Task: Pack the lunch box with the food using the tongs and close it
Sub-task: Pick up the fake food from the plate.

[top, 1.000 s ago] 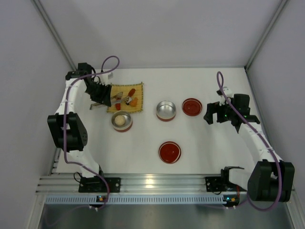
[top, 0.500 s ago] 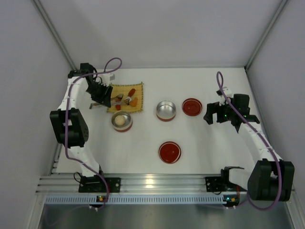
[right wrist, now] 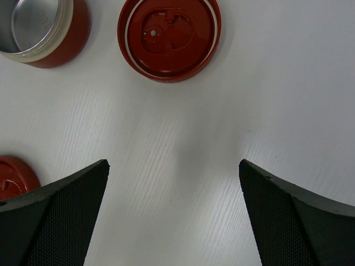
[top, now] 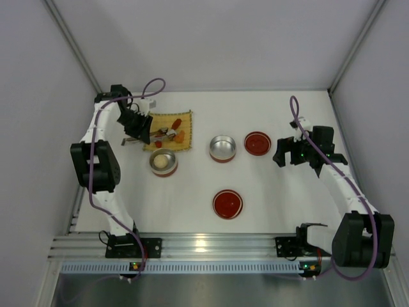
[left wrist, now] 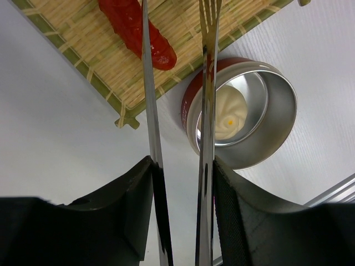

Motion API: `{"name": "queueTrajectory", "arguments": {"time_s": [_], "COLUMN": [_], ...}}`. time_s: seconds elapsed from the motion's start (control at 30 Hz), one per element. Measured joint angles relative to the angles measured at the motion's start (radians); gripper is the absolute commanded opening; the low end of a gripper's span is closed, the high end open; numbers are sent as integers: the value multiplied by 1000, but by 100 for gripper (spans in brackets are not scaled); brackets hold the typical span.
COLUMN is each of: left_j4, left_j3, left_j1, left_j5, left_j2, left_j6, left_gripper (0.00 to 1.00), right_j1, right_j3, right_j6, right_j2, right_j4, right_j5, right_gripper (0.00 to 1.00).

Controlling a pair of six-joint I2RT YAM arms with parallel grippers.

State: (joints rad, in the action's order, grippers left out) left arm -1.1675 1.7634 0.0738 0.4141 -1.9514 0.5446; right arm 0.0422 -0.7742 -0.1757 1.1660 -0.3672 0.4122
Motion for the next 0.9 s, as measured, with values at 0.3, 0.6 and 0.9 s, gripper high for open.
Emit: {"name": "queueTrajectory", "arguments": {"time_s": [0.3, 0.6, 0.9], "left_j4": [1, 1, -69], "left_j3": [42, 42, 77], "left_j1": [-9, -6, 47], "left_j5": [6, 16, 71], "left_j2": [-24, -7, 125], "left_j6": [-23, -48, 3], "left_gripper": [30, 14, 10], "right_j1": [0, 0, 0], "right_j3": [0, 0, 0], "right_j6": [-1, -1, -1], "right_j2": [1, 1, 1], "right_j4": [0, 0, 0], "right_j5": [-1, -3, -3], "right_gripper": [99, 99, 99]}}
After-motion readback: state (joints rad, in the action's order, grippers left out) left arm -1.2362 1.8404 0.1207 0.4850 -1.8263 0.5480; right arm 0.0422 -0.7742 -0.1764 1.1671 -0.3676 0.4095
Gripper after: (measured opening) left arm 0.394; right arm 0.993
